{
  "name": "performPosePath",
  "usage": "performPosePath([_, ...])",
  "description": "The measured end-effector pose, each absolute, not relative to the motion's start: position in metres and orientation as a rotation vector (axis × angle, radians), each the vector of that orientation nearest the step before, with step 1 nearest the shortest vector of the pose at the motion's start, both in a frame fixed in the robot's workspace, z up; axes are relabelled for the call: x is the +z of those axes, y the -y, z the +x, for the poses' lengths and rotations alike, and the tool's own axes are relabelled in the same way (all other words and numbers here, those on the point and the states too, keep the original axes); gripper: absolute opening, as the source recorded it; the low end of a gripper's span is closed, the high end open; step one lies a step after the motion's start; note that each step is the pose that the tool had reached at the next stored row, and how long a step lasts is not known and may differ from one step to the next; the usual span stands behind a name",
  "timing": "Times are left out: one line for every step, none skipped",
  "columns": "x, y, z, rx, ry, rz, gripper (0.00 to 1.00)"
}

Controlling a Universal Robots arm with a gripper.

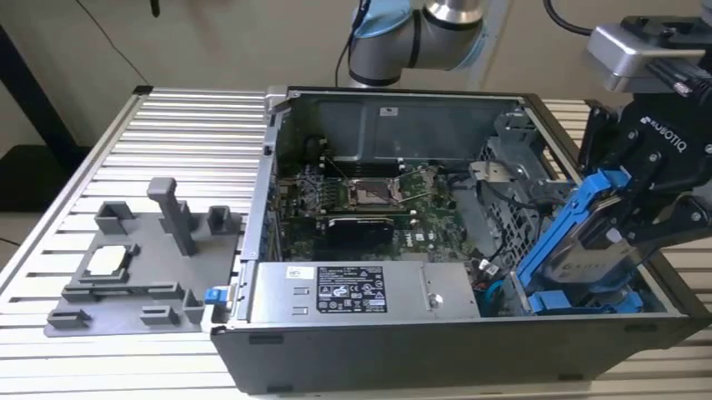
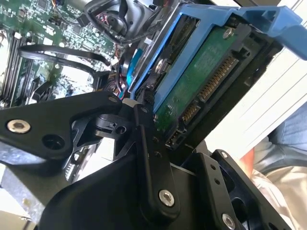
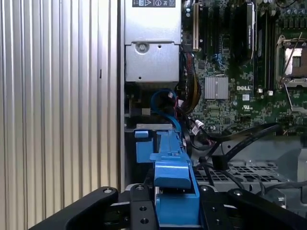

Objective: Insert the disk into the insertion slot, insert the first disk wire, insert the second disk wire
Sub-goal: 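Insert the disk into the insertion slot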

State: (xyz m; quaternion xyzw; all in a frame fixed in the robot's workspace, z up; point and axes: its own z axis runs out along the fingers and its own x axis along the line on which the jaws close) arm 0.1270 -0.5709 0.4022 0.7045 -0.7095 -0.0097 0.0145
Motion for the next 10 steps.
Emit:
performPosePath([0.4, 0.571, 0.127, -0.03, 2.208, 2.193, 0.33])
performPosePath([0.399, 0.571, 0.127, -0.03, 2.208, 2.194, 0.33])
performPosePath([0.397, 0.571, 0.127, -0.03, 2.208, 2.194, 0.33])
performPosePath([0.395, 0.571, 0.128, -0.03, 2.208, 2.194, 0.33])
performPosePath([0.393, 0.571, 0.128, -0.03, 2.208, 2.194, 0.33])
performPosePath([0.391, 0.571, 0.128, -0.03, 2.208, 2.194, 0.33])
performPosePath([0.389, 0.571, 0.128, -0.03, 2.208, 2.194, 0.33])
performPosePath([0.388, 0.571, 0.128, -0.03, 2.208, 2.194, 0.33])
performPosePath([0.386, 0.571, 0.128, -0.029, 2.208, 2.194, 0.33])
performPosePath([0.384, 0.571, 0.128, -0.029, 2.208, 2.194, 0.33])
